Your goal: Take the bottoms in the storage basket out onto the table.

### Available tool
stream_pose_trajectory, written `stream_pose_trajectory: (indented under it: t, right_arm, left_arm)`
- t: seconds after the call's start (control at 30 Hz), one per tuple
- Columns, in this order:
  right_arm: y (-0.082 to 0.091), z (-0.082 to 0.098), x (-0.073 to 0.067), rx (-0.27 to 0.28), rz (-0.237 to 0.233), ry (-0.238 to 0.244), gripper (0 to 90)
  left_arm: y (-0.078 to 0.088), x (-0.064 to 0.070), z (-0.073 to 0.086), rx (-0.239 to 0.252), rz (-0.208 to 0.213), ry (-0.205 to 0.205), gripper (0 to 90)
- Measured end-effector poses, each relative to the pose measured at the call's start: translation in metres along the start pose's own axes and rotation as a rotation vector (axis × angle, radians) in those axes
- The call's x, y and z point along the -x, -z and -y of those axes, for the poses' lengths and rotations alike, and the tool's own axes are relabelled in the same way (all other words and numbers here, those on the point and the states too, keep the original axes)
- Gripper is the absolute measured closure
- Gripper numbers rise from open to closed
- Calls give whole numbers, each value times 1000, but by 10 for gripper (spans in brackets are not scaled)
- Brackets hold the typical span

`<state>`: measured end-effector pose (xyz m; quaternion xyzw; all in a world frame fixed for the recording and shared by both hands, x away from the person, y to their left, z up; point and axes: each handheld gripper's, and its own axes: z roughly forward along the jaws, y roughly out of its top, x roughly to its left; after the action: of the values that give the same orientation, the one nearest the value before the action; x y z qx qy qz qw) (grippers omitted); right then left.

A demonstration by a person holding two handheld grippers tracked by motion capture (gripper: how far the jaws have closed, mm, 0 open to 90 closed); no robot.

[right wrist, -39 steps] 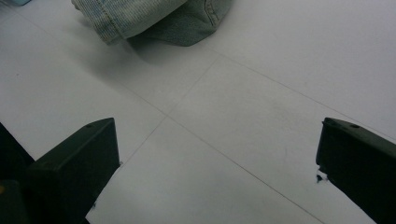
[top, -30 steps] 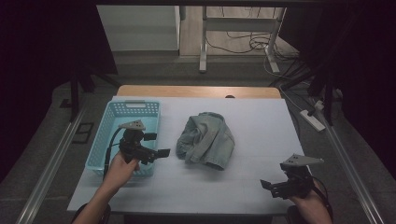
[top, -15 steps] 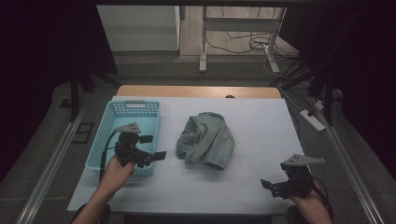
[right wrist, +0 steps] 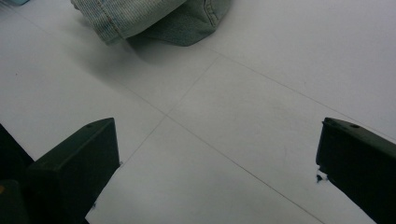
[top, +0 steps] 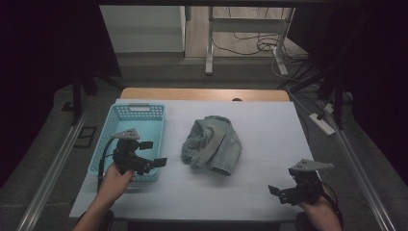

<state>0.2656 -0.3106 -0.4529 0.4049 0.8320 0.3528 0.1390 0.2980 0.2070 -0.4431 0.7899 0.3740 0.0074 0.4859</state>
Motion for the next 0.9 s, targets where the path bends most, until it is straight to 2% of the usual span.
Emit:
stream_pose_trajectory:
  t: [0.37,0.6,0.9]
  right_arm:
    - [0,0,0,1,-1,1,0]
    - [0,0,0,0,0,5,0]
    - [0,0,0,-1,0,4,0]
  left_arm:
    - [8,1,5,15,-2,14,0]
    - [10,4,8,10,-21,5,0]
    - [16,5,14,23,-23,20,0]
